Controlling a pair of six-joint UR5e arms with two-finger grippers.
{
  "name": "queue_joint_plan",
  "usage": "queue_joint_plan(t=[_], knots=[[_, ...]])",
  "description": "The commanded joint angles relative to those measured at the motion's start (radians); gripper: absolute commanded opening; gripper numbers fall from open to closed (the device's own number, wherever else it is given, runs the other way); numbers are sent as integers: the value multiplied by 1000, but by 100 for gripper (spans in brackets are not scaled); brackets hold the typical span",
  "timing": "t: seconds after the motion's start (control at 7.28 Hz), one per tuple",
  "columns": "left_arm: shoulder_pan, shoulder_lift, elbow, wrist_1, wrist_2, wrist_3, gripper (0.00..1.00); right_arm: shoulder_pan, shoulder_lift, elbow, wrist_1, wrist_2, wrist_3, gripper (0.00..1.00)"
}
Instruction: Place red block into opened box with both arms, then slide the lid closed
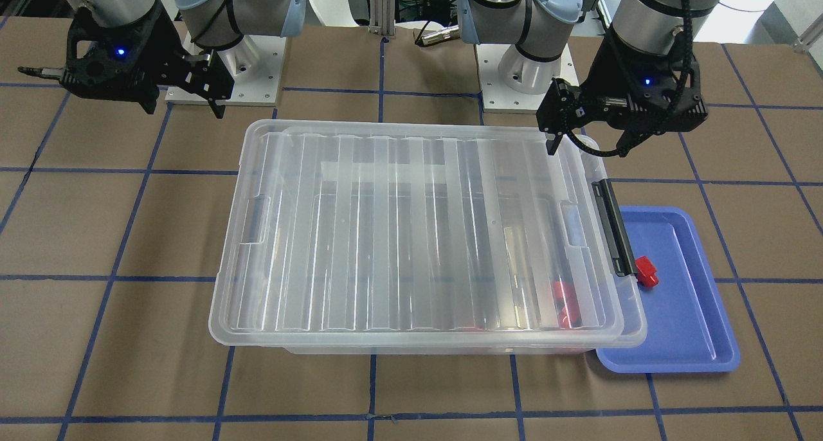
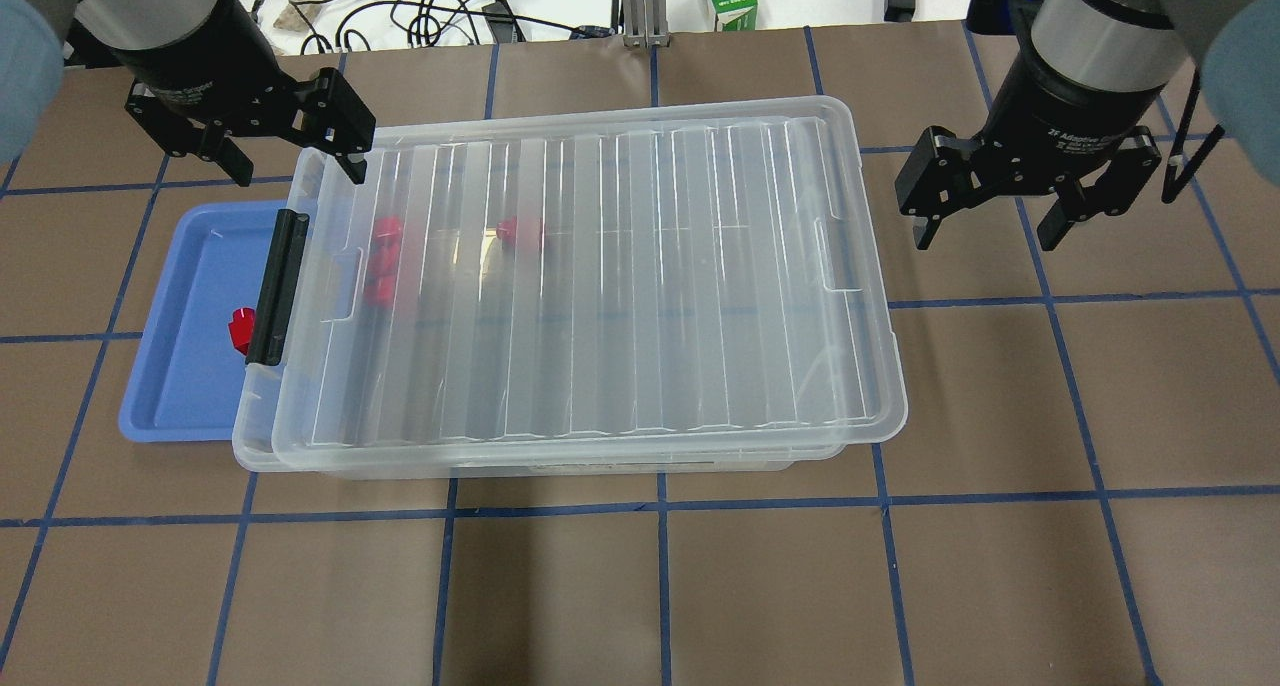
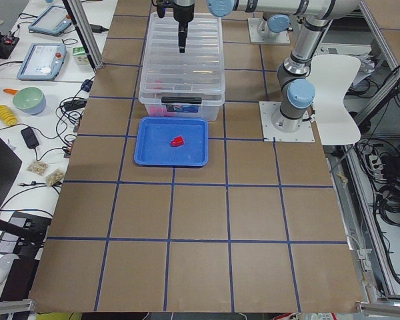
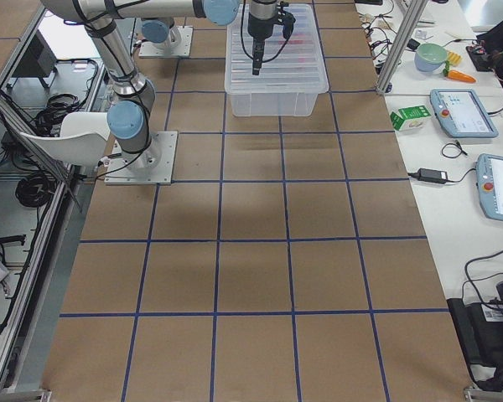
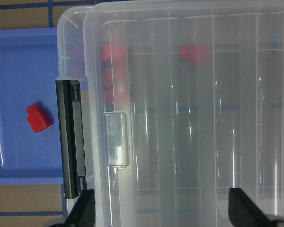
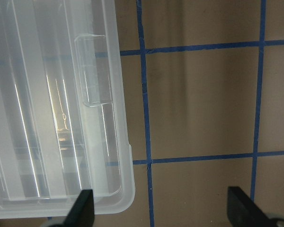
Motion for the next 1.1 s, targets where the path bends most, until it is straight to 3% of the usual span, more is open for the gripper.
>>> queue_joint_plan(t=[0.0, 0.41, 0.96], knots=[[0, 5, -8, 1, -3, -8, 100, 0, 11, 3, -4, 4, 3, 100], [45, 2, -5, 1, -15, -2, 100, 0, 17, 12, -57, 13, -2, 100], [320, -92, -26, 48, -29, 65, 100, 2, 120, 20, -140, 15, -2, 100]])
